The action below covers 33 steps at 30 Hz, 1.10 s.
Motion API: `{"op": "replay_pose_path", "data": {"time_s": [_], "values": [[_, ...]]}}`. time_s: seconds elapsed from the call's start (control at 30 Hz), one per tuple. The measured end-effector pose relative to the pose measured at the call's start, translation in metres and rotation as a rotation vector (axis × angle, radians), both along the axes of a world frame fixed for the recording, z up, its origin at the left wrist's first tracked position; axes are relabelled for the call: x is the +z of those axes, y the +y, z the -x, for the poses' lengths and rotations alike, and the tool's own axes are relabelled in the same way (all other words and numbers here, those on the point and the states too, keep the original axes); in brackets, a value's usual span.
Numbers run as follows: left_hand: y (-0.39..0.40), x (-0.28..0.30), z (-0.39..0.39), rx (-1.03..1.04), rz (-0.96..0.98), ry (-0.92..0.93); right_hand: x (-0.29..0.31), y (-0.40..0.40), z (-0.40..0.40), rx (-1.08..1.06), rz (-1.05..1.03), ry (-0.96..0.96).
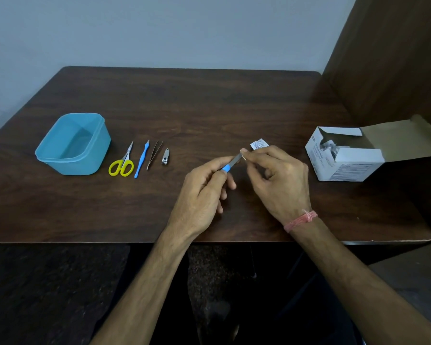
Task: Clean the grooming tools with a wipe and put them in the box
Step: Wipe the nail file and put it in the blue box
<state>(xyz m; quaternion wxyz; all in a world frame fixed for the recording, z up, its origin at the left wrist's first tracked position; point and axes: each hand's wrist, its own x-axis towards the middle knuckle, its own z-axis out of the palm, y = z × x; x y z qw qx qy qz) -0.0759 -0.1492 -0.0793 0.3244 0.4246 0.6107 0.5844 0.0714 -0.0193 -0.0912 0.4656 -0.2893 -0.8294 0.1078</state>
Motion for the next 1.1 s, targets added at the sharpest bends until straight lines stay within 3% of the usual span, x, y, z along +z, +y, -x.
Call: {"op": "replay_pose_path", "data": {"time_s": [0.33, 1.1], "values": [[0.0, 0.001, 0.002, -0.015, 0.01, 0.02, 0.001, -0.013, -0.002, 0.173, -0.249, -0.143], [0.004, -0.002, 0.003, 0.031, 0.055, 0.035, 0.005, -0.009, 0.005, 0.01, -0.134, -0.16]]}}
